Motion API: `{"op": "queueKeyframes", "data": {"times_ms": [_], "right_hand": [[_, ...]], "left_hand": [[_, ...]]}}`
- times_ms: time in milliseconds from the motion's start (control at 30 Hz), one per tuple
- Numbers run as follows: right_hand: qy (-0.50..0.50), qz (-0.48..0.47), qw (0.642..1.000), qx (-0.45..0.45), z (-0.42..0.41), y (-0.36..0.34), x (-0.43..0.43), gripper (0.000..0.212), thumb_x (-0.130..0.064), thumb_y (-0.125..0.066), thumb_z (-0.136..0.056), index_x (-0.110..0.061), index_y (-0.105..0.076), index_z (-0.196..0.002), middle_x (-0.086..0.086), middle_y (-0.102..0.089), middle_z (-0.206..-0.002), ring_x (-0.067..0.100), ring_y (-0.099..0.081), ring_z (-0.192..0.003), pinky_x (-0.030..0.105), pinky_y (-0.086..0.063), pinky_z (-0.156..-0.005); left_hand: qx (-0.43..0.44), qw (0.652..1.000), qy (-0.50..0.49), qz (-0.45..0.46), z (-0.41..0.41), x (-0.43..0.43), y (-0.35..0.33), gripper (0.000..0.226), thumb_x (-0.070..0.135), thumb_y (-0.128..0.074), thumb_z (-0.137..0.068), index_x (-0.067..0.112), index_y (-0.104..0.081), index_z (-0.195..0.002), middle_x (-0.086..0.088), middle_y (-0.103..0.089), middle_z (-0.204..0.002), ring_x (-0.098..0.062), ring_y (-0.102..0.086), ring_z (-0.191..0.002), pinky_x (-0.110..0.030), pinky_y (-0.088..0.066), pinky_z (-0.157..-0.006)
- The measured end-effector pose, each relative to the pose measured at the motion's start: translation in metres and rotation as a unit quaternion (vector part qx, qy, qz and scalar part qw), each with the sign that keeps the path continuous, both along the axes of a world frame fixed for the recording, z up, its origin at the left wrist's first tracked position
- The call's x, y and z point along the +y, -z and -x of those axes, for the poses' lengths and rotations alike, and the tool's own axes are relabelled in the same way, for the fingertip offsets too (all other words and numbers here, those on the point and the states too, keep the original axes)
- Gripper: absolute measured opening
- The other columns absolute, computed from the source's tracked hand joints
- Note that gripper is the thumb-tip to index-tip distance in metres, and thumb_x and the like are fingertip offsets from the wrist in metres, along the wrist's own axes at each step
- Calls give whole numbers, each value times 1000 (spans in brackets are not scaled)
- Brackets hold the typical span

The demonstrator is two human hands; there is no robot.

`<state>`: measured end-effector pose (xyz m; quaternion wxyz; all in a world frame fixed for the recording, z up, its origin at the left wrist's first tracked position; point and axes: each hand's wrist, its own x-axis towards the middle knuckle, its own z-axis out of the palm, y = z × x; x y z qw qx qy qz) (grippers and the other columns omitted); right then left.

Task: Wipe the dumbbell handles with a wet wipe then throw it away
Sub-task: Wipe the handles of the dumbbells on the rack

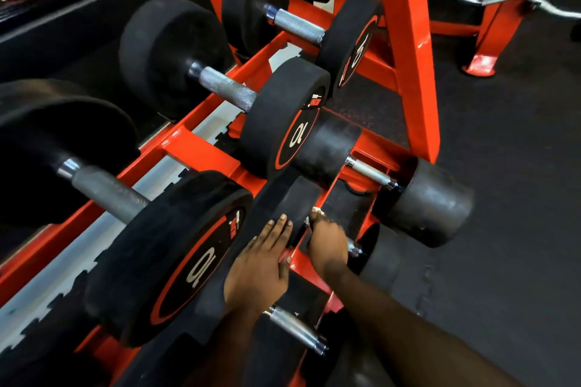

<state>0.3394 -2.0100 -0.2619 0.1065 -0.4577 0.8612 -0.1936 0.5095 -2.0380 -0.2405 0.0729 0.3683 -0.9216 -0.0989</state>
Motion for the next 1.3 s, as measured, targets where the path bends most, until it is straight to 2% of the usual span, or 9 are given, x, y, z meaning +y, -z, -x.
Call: {"op": "queueKeyframes", "data": {"times_ms": [133,267,333,500,767,933,1033,1167,1300], "right_hand": [[85,-35,988,-126,14,-10,-12,20,-5,-51,-89,-6,-68,-101,21,-69,-101,41,-66,-97,43,-52,-81],[20,20,999,26,-12,-8,11,29,1,-49,-83,-13,-68,-100,11,-71,-96,29,-67,-91,37,-51,-81],[-6,17,1000,22,-8,-3,16,31,-1,-46,-83,-14,-68,-100,10,-70,-97,29,-66,-92,37,-51,-83],[103,1,978,-182,31,-8,-18,22,-20,-59,-90,-3,-73,-92,22,-71,-97,40,-66,-95,40,-52,-78],[2,4,1000,-3,7,-8,14,18,-3,-60,-81,-18,-66,-73,7,-70,-69,27,-66,-65,34,-48,-66],[52,115,970,-210,22,1,-2,20,-11,-55,-88,-24,-54,-73,0,-66,-70,17,-60,-64,33,-47,-62],[15,65,984,-163,29,2,5,10,-17,-60,-87,-21,-68,-86,5,-73,-80,25,-68,-75,34,-52,-68],[3,-81,997,-5,36,-9,27,27,-11,-47,-91,-15,-72,-102,14,-71,-99,36,-67,-95,40,-52,-80],[25,-97,995,-6,24,-12,30,30,-6,-43,-91,-13,-70,-103,16,-70,-99,35,-68,-96,40,-52,-78]], "left_hand": [[-8,1000,-3,7,1,0,0,69,35,-42,-96,29,-21,-161,15,-10,-169,-3,-11,-154,-32,-30,-120],[-15,1000,-4,0,0,1,1,69,37,-41,-97,29,-18,-162,15,-8,-169,-2,-8,-154,-34,-30,-121],[-20,1000,-3,-4,0,2,1,72,38,-43,-96,30,-16,-162,15,-5,-169,-2,-6,-154,-34,-29,-121],[-24,1000,-2,2,0,1,-1,74,39,-41,-95,31,-11,-162,17,-2,-169,-2,-5,-154,-33,-28,-122],[-16,1000,-2,-1,0,3,-5,74,40,-42,-95,32,-12,-162,18,-2,-168,-1,-4,-154,-31,-25,-123],[-14,1000,-7,3,0,1,-4,74,40,-41,-93,31,-15,-162,17,-7,-169,-2,-8,-154,-33,-29,-121],[-17,1000,-6,2,-1,2,-3,74,41,-41,-93,32,-15,-162,17,-7,-169,-2,-8,-154,-34,-30,-121],[-18,1000,-4,2,0,3,-4,74,43,-37,-93,31,-14,-162,17,-5,-169,-3,-8,-154,-34,-29,-121],[-11,1000,-10,3,0,3,-4,74,42,-40,-92,31,-17,-162,16,-9,-168,-3,-11,-154,-33,-30,-121]]}}
